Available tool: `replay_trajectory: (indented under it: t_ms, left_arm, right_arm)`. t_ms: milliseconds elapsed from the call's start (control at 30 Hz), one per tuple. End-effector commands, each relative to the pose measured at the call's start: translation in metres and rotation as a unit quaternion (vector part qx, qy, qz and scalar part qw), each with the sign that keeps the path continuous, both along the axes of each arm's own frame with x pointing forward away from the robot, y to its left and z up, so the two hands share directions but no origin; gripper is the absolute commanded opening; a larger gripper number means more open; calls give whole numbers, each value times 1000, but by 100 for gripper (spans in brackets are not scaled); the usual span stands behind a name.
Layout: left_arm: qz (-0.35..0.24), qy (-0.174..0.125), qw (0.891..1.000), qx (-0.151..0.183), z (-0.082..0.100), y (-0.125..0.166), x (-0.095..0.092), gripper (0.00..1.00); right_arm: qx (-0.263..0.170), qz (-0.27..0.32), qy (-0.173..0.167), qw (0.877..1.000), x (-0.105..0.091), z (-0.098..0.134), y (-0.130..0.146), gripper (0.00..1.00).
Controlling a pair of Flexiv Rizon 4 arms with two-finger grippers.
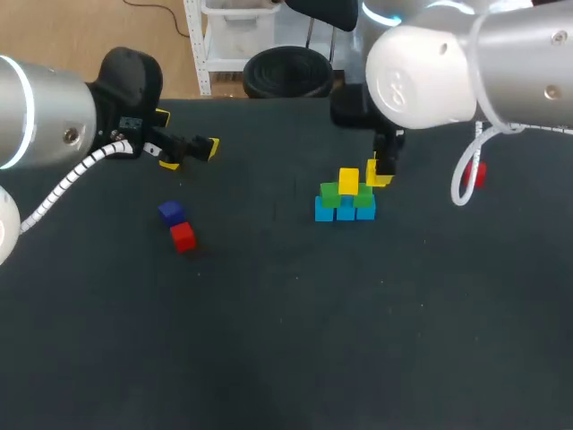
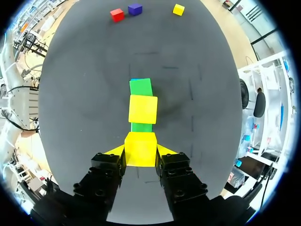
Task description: Place the blue cubes, place green cubes on the blue cubes, place the yellow cubes on the green cubes, then place the red cubes on the yellow cubes, and place purple cube on the red cubes.
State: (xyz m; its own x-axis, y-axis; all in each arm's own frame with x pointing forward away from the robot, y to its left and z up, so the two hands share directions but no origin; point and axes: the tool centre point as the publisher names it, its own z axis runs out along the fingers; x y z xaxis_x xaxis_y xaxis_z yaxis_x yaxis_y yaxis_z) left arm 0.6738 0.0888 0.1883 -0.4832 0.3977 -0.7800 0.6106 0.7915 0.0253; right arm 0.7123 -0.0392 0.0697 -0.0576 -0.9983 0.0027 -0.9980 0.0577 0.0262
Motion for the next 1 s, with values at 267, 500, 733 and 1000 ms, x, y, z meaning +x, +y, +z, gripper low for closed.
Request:
replay_trajectory:
  t_ms: [267, 500, 733, 1000]
  left_arm:
    - [1, -1, 1000, -1, -1, 0, 0, 100]
    - [1, -1, 1000, -1, -1, 0, 0, 100]
    - [1, -1, 1000, -1, -1, 0, 0, 100]
    - [1, -1, 1000, -1, -1, 0, 0, 100]
  right_arm:
    - [1, 5, 0, 1000, -4, -4, 0, 0]
    - [3, 9, 2, 1000, -4, -9, 0, 0]
    - [6, 14, 2, 1000, -1, -12, 3, 0]
    - [7, 21, 3, 1000, 2, -13, 7, 0]
